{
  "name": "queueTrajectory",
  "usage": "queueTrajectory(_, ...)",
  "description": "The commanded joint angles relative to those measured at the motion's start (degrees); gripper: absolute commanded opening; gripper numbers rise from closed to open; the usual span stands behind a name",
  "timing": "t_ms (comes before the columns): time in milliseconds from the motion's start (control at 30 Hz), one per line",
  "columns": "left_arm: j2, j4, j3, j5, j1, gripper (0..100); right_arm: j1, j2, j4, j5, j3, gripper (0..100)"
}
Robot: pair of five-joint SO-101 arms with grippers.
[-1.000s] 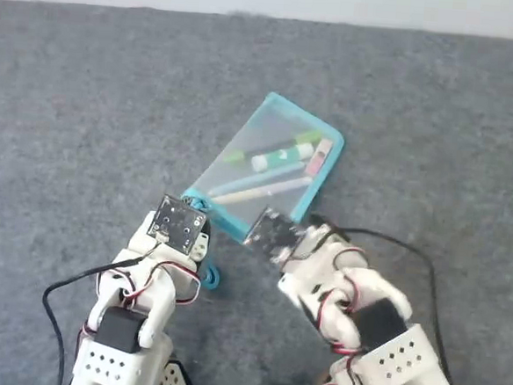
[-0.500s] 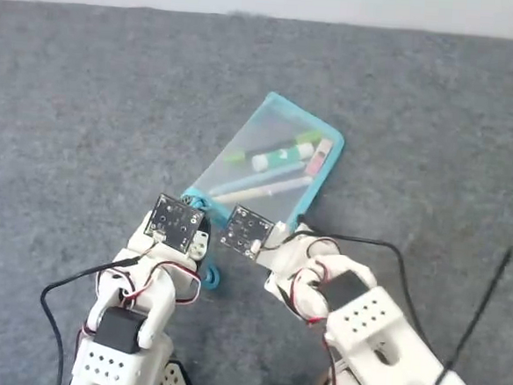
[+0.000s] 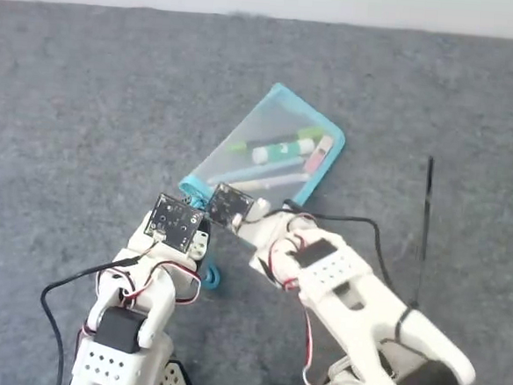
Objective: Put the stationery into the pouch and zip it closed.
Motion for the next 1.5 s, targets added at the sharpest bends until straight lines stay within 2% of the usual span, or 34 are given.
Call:
queueTrajectory(0, -1.5, 0.2, -3.7, 0.9, 0.8, 1, 3.0, 1.1, -1.7, -2.9, -6.2, 16.1)
queueTrajectory(133, -1.5, 0.2, -3.6, 0.9, 0.9, 1, 8.2, -0.4, -2.2, -7.4, -6.8, 0.0)
queueTrajectory(267, -1.5, 0.2, -3.6, 0.9, 0.9, 1, 11.6, -4.0, -1.7, -10.9, -6.6, 0.4)
queueTrajectory(400, -1.5, -0.3, -2.3, 0.9, 1.2, 1, 14.6, -5.8, 2.2, -10.8, -6.8, 0.6)
queueTrajectory(600, -1.5, 0.2, -0.9, 0.6, 6.9, 2, 19.6, -5.9, 5.1, -10.9, -6.8, 0.6)
queueTrajectory(667, -1.5, 0.3, -0.8, 0.6, 7.6, 6, 20.9, -5.9, 5.2, -10.9, -6.7, 0.6)
queueTrajectory(833, -1.5, 3.7, -1.4, 0.5, 7.6, 27, 24.4, -5.9, 7.2, -10.8, -6.8, 0.6)
queueTrajectory(900, -1.5, 3.9, -1.9, 0.5, 7.2, 32, 25.9, -5.9, 7.2, -10.8, -6.8, 0.6)
queueTrajectory(1067, -1.5, 6.2, -3.5, 0.5, 7.1, 33, 29.8, -5.9, 7.3, -10.9, -6.8, 0.6)
queueTrajectory(1200, -1.5, 5.9, -3.6, 0.4, 7.0, 33, 30.2, -5.8, 7.3, -11.1, -6.8, 0.6)
queueTrajectory(1300, -1.5, 2.8, -3.5, 0.7, 2.6, 33, 30.5, -5.8, 7.3, -14.0, -6.7, 0.6)
queueTrajectory(1467, -1.5, -4.4, -3.5, 4.3, -10.7, 33, 32.5, -8.2, 7.7, -19.8, -6.4, 0.7)
